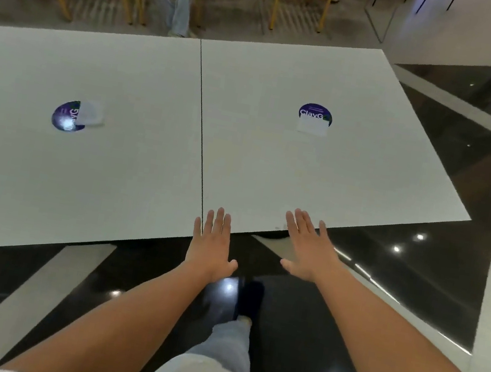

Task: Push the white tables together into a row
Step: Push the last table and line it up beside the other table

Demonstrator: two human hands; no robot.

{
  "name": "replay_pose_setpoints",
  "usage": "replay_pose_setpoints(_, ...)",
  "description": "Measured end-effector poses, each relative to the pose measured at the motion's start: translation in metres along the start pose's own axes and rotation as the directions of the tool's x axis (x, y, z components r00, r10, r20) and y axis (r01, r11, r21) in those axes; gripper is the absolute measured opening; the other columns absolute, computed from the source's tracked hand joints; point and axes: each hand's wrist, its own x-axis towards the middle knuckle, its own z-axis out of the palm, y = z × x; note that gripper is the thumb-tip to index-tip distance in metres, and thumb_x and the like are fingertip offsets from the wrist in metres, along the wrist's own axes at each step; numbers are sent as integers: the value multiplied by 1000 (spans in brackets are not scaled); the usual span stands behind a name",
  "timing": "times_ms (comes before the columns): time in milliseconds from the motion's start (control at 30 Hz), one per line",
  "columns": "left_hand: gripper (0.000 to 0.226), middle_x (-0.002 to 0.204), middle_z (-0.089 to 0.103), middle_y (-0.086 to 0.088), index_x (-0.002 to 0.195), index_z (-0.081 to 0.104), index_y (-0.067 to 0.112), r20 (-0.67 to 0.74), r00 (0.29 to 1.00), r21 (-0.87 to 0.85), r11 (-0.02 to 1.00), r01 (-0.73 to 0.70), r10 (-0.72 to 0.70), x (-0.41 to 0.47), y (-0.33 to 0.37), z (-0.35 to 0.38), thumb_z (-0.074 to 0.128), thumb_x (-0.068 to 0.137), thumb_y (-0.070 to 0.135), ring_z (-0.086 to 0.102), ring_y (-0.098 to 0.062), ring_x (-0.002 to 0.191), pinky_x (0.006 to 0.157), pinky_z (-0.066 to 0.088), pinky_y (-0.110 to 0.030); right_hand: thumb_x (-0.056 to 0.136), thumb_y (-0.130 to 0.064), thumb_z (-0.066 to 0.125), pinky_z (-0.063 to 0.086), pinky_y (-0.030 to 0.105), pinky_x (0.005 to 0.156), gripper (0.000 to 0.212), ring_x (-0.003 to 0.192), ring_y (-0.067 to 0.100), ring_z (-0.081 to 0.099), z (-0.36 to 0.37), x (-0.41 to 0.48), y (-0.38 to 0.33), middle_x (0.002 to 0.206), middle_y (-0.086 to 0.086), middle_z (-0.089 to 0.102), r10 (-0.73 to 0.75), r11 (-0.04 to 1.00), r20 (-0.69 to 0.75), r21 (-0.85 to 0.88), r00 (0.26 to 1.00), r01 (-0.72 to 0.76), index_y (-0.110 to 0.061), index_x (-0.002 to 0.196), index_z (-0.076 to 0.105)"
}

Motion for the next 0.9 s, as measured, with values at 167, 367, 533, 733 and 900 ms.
replay_pose_setpoints(167, 106, 161, -25, -19, 152, -21, 5, -15, 999, -36, 998, 48, -49, 47, 29, 6, 49, 91, 56, -20, -40, 148, 121, -1, -58, 91, -51, 56, 0, 53, 120, 108, 151, 29, -14, 3, 38, 56, 164, 15, -18, -23, 999, 11, -49, 1000, 23, -10, 152, -23)
replay_pose_setpoints(367, 107, 158, -32, -18, 151, -24, 7, 35, 995, -56, 994, 97, -95, 95, 63, 10, 51, 92, 56, -27, -39, 145, 120, -4, -59, 91, -50, 58, -1, 53, 120, 111, 151, 30, -16, 16, 72, 135, 163, 14, -21, 2, 996, 80, -88, 997, 5, -11, 150, -27)
replay_pose_setpoints(533, 113, 156, -35, -19, 146, -31, 7, 90, 990, -47, 993, 111, -106, 116, 83, 11, 53, 89, 57, -30, -40, 144, 119, -3, -61, 89, -54, 56, 2, 53, 121, 113, 151, 30, -15, 27, 86, 178, 163, 15, -22, 6, 996, 150, -88, 989, 7, -9, 149, -28)
replay_pose_setpoints(733, 115, 158, -32, -17, 150, -26, 9, 136, 965, -142, 960, 242, -223, 128, 117, 18, 52, 86, 63, -28, -40, 145, 119, -2, -62, 87, -53, 62, 6, 55, 121, 116, 151, 33, -13, 47, 90, 216, 163, 17, -21, -14, 997, 223, -65, 975, 29, -10, 151, -24)
replay_pose_setpoints(900, 117, 157, -35, -15, 149, -29, 9, 143, 895, -307, 840, 447, -424, 128, 148, 24, 41, 84, 75, -31, -37, 145, 119, -6, -59, 86, -54, 63, 10, 57, 121, 117, 150, 35, -15, 58, 94, 243, 161, 20, -22, -44, 996, 179, -65, 983, 57, -11, 151, -23)
